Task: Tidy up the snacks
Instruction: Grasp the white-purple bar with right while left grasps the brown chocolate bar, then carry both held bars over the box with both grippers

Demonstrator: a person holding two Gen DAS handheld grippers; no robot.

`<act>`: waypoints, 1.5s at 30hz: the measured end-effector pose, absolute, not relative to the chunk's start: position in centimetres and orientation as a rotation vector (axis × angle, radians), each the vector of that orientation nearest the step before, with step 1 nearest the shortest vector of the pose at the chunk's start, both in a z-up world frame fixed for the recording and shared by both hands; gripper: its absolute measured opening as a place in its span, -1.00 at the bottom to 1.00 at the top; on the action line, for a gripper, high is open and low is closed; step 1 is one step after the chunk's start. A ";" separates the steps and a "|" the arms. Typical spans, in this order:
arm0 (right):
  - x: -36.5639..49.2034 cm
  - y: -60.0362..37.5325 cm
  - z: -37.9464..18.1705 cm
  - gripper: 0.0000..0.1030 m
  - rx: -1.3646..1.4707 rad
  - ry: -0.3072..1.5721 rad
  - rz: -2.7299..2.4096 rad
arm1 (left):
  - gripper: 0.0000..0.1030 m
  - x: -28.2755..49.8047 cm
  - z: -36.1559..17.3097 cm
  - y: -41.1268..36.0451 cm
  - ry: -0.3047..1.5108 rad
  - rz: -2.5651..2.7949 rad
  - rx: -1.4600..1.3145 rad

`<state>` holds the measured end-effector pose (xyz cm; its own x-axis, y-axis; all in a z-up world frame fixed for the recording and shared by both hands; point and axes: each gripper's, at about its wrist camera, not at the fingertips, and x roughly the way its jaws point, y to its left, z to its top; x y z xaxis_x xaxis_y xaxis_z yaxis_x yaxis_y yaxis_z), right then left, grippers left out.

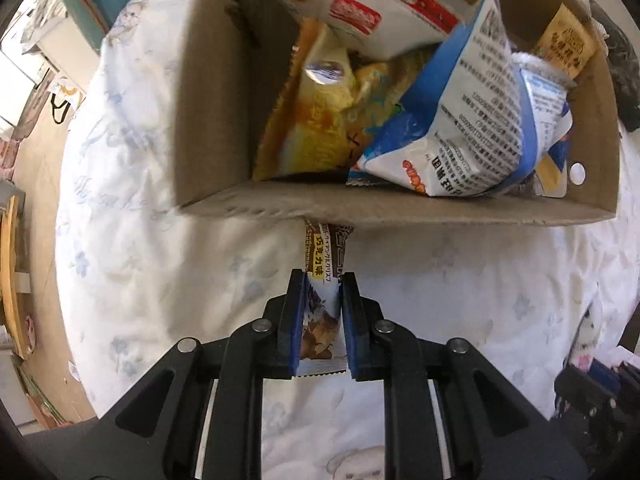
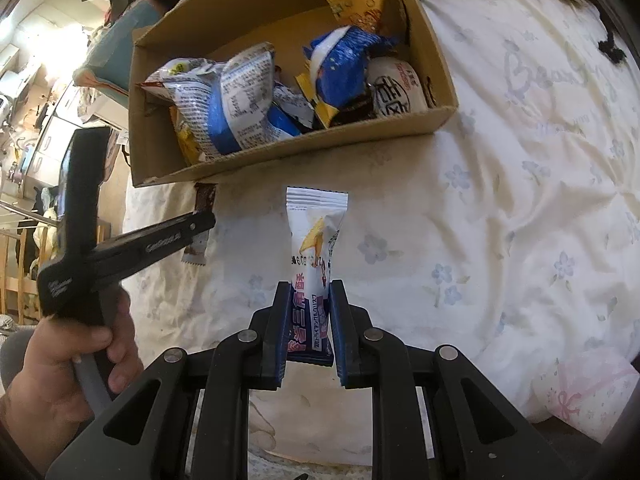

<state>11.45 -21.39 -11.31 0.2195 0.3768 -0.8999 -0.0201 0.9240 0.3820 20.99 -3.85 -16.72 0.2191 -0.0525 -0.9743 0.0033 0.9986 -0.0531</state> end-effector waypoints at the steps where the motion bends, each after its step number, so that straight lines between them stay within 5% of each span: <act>1: 11.5 -21.4 -11.3 -0.62 0.317 1.326 0.284 | -0.72 20.8 -16.6 -3.5 1.355 -0.038 -0.050; 12: 11.1 -21.0 -10.7 -0.62 0.313 1.303 0.298 | -0.72 16.5 -13.4 -1.2 1.332 -0.032 -0.095; 25: 10.3 -22.1 -4.3 -0.62 0.548 1.015 0.528 | -0.72 12.0 -1.1 2.9 0.980 0.021 -0.147; 45: 19.5 -23.6 -2.2 -0.62 0.454 0.893 0.397 | -0.72 20.0 2.9 -1.7 0.910 -0.050 -0.068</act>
<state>19.51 -23.58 -2.24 0.5672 0.5084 -0.6479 -0.1405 0.8349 0.5322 20.03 -1.70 2.93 0.6131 -0.0722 -0.7867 0.0147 0.9967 -0.0800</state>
